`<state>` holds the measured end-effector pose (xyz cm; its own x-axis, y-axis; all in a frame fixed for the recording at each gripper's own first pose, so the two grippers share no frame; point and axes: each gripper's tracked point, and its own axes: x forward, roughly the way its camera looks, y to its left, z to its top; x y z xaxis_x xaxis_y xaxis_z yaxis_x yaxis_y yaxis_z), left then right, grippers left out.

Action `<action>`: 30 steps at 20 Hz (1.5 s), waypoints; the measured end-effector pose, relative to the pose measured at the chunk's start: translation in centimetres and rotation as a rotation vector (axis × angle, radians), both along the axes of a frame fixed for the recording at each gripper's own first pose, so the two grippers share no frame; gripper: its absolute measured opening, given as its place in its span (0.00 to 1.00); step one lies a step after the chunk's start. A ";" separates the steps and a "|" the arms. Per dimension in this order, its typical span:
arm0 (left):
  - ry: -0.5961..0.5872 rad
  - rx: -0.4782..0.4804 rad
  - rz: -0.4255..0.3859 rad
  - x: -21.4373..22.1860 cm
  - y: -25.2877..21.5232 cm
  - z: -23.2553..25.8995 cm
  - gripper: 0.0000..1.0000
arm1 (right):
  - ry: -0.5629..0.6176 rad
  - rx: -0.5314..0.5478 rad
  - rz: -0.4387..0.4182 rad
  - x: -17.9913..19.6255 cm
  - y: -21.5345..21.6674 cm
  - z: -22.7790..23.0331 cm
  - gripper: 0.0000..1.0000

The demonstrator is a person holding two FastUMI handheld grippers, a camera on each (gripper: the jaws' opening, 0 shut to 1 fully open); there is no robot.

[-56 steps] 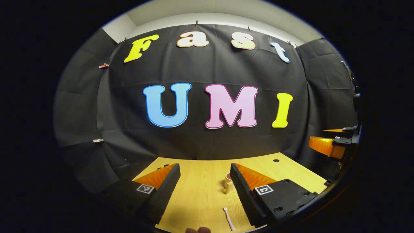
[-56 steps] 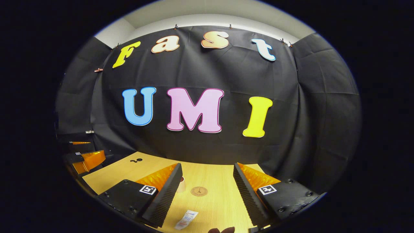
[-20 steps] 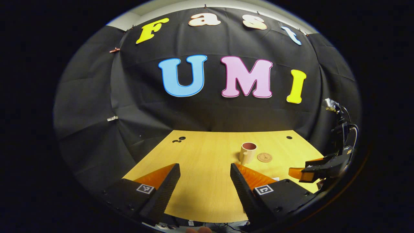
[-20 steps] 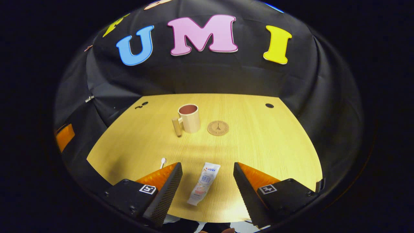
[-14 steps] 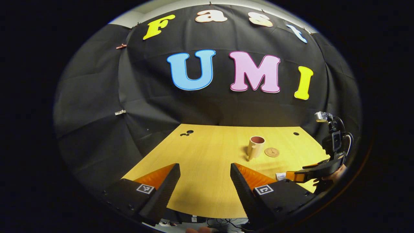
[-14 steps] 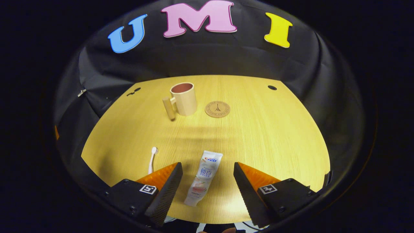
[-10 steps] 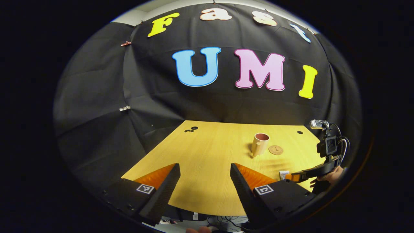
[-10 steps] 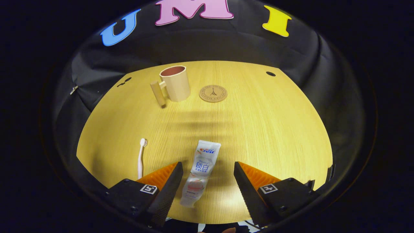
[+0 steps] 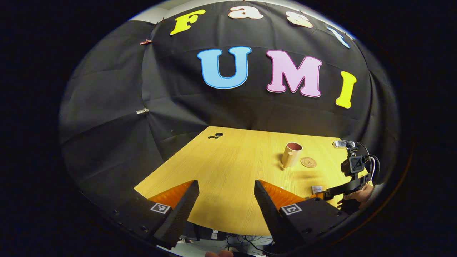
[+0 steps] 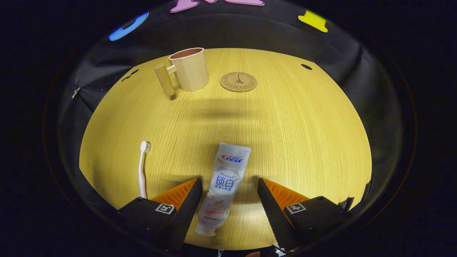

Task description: Put the toothbrush and toothpaste on the desktop into the cup, then pick up the cup and place it on the coaster on the desktop.

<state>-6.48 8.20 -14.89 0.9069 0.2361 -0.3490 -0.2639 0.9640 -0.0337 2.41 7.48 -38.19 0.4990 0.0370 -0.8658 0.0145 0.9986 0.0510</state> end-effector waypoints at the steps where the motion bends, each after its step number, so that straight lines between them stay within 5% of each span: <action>1: 0.002 -0.001 0.001 0.0 0.0 -0.2 0.96 | 0.006 -0.001 -0.004 0.1 0.0 -0.2 0.95; 7: -0.009 -0.006 -0.003 0.1 -0.4 0.1 0.96 | 0.031 0.001 -0.010 0.4 0.1 -0.5 0.80; 10: -0.019 -0.010 -0.012 0.5 -0.8 0.3 0.96 | 0.062 0.003 -0.035 0.4 0.2 -0.5 0.65; 12: -0.022 -0.014 -0.024 0.7 -1.1 0.3 0.96 | 0.086 0.002 -0.050 0.3 0.4 -0.6 0.45; 14: -0.028 -0.016 -0.039 1.0 -1.4 0.3 0.96 | 0.090 0.002 -0.045 0.6 0.6 -0.7 0.48; 19: -0.025 -0.013 -0.079 1.4 -2.0 0.1 0.96 | 0.011 -0.041 0.009 0.3 0.4 0.0 0.28; 30: 0.121 -0.036 -0.225 4.3 -7.2 -4.2 0.97 | -0.193 0.110 0.059 -1.2 -0.6 4.9 0.33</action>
<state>-2.15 0.96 -19.11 0.8861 0.0191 -0.4630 -0.0475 0.9976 -0.0499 1.21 6.86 -33.32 0.6491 0.1600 -0.7437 -0.0645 0.9857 0.1558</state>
